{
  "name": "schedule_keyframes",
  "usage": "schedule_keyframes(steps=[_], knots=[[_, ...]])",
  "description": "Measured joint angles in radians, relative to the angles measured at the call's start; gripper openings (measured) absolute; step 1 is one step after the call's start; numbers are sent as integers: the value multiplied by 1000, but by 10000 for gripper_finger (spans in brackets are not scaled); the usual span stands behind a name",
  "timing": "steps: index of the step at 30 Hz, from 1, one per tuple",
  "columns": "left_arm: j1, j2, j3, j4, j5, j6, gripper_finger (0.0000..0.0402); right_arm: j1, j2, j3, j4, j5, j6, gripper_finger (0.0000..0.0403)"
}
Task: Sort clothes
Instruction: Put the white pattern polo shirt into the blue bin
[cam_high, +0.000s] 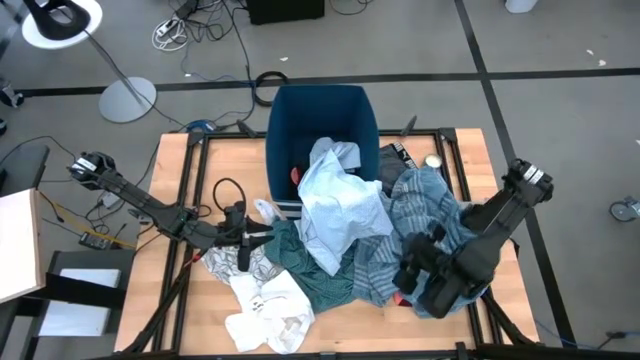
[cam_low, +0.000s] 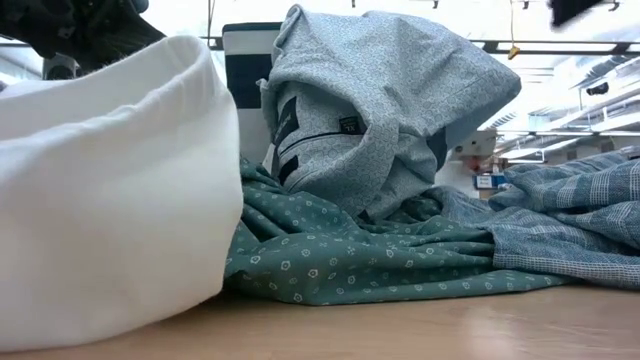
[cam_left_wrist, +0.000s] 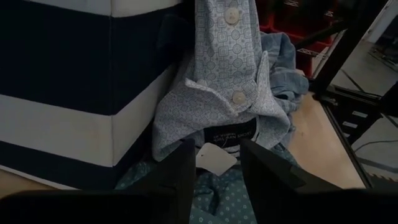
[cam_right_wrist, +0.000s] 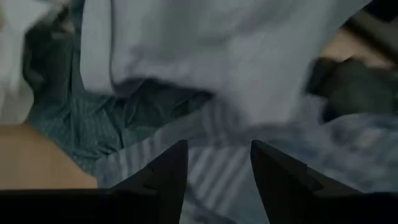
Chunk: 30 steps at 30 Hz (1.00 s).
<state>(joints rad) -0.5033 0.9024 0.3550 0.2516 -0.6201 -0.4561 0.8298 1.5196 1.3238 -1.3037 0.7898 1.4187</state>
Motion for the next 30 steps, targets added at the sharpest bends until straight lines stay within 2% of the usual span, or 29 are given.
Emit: schedule_keyframes(steps=[7,14,20,25,27,30], knots=[[0,0,0,15,0,1,131,-21,1,-335,538,20,-109,175],[0,0,0,21,0,0,131,-124,26,-582,1195,80,-469,171],[0,0,0,23,0,0,131,-235,129,-620,1597,60,-812,166],[0,0,0,22,0,-1,131,-330,233,-619,1844,-8,-954,162],[0,0,0,22,3,-1,131,-360,260,-616,1919,-44,-983,143],[0,0,0,22,7,-1,131,-386,265,-584,1961,-61,-1061,69]])
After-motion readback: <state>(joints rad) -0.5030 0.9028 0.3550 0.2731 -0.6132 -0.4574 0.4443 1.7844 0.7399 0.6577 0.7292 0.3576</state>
